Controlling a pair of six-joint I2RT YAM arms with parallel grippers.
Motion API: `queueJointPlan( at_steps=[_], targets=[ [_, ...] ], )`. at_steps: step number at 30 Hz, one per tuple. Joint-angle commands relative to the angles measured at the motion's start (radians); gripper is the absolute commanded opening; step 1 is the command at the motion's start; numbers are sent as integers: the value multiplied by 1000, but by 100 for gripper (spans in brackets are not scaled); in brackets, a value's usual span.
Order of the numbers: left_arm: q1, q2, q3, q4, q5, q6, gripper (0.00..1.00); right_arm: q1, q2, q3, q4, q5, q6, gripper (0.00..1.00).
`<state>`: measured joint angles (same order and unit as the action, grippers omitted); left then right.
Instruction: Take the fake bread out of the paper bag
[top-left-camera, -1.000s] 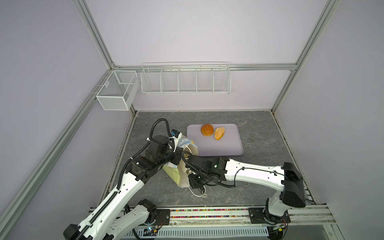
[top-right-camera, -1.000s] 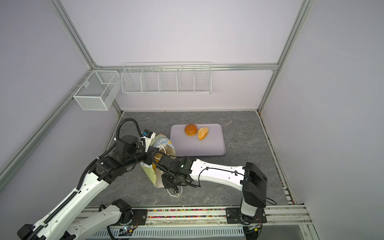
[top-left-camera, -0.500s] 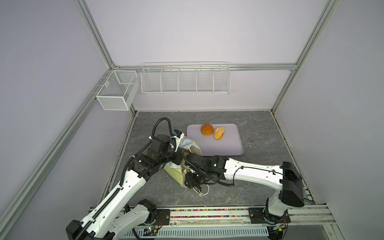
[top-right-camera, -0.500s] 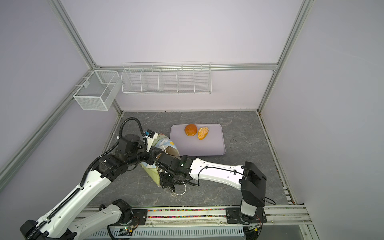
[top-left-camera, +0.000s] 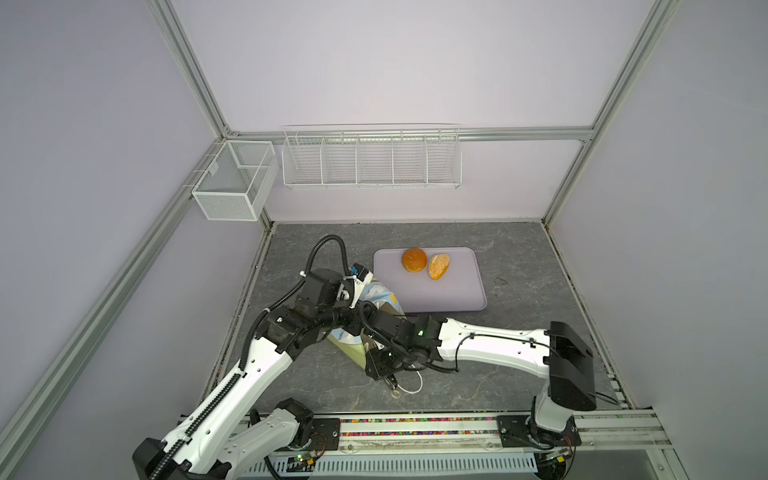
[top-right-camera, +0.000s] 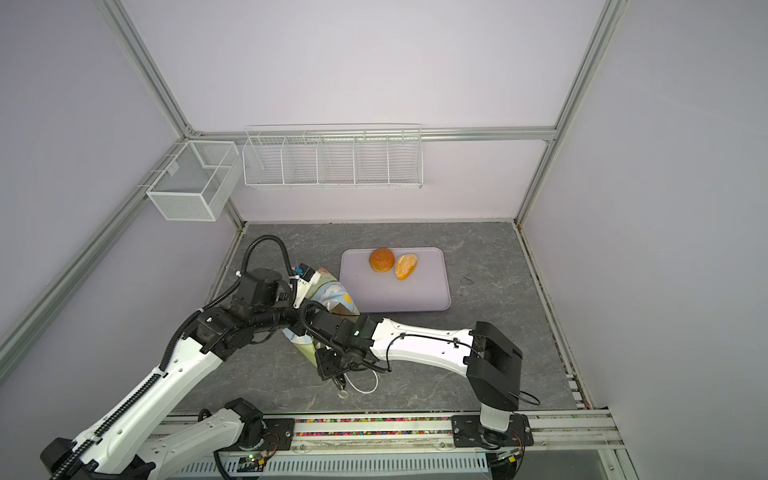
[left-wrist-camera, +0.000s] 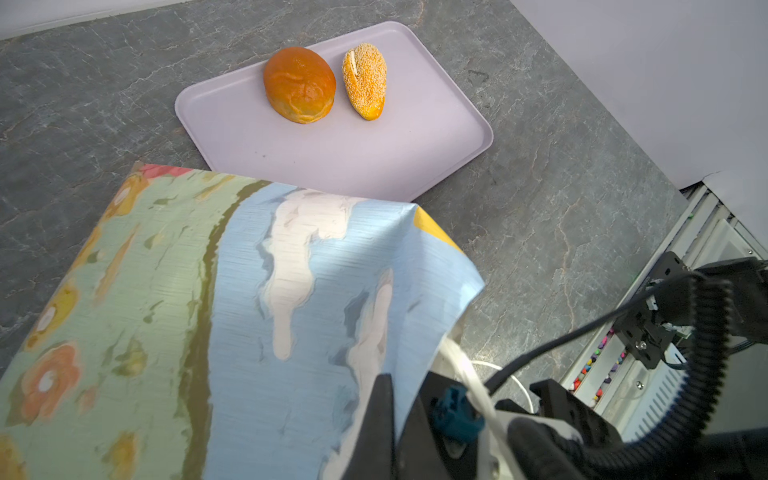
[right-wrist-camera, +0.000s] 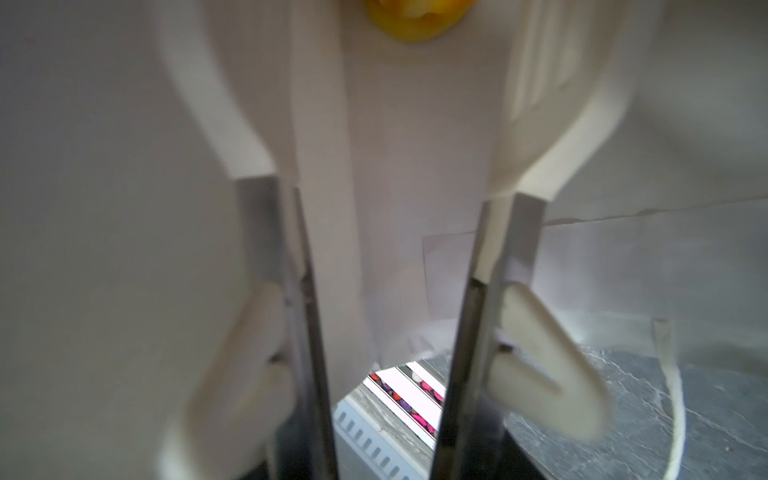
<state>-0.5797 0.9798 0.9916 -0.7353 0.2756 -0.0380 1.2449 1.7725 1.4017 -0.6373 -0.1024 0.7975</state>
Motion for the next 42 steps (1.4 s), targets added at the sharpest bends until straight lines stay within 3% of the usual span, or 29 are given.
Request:
queueJointPlan(
  at_steps=[1,4,10,24,42],
  targets=[
    [-3,-25,55,6,42,34,0,4,-28,-23,23,18,-31,37],
    [-4,-30,51,-4,3,55,0,4,-80,-88,26,41,-25,24],
    [-3,-37,33,-17,-53,102,0,4,-162,-157,-10,81,-32,13],
    [-3,-59,19,-11,-58,169,0,37,-205,-159,-43,96,-79,8],
    [-3,-12,31,85,-182,-40,0,53,-361,-202,-137,262,-59,7]
  ],
)
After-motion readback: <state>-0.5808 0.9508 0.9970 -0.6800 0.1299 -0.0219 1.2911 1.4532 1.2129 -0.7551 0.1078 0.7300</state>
